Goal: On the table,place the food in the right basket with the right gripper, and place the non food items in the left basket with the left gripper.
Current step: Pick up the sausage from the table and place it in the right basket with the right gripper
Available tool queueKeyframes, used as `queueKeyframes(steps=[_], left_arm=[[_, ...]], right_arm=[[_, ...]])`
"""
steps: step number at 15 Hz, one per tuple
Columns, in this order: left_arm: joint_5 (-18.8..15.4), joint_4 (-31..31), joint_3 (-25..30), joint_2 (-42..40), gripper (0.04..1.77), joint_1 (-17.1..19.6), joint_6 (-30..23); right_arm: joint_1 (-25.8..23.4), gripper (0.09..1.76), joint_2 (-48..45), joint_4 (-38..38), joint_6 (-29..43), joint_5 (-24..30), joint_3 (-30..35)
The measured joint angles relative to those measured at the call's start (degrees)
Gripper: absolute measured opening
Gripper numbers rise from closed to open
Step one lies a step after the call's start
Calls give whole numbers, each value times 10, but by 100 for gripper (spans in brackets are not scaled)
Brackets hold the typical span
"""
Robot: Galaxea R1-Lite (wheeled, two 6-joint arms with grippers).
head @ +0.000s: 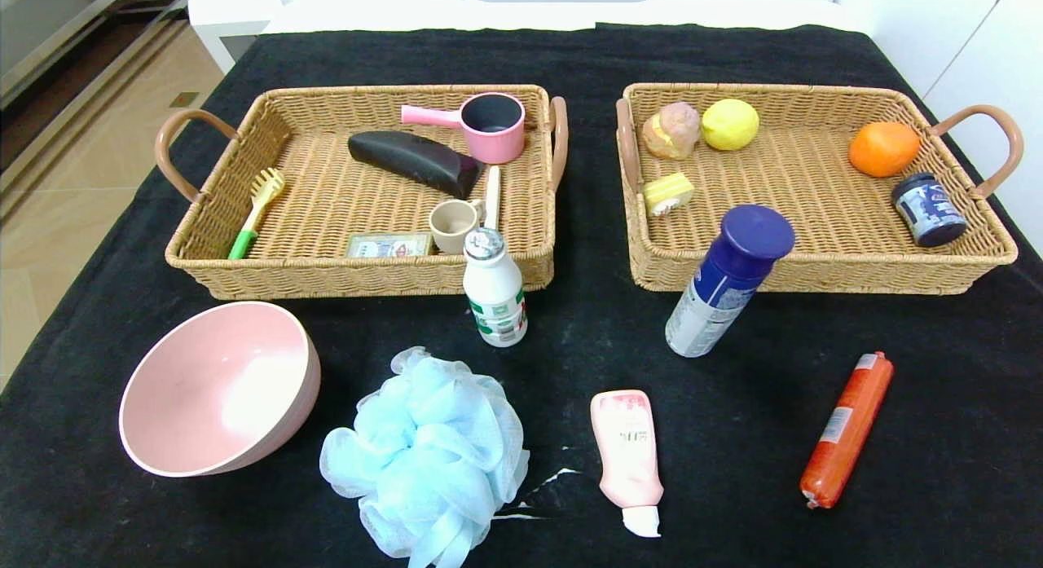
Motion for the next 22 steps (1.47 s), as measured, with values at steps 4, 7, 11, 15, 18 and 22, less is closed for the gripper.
queueKeyframes(steps=[4, 7, 11, 15, 18, 22], left_arm=[[-9, 7, -31, 4, 172, 0, -4], [-52, -1, -92, 60, 172, -2, -12], [-146, -34, -195, 178, 172, -22, -13], [-213, -74, -260, 307, 172, -53, -11], [-217, -89, -289, 385, 172, -122, -10], [-217, -91, -325, 478, 172, -201, -8]], right_arm=[[-1, 171, 5, 7, 12, -2, -11], [2, 171, 45, 18, 35, 23, -89], [7, 171, 143, 16, 38, 103, -188], [11, 171, 273, -25, 36, 179, -259], [44, 171, 363, -80, 34, 189, -278], [159, 171, 438, -106, 35, 110, -288]])
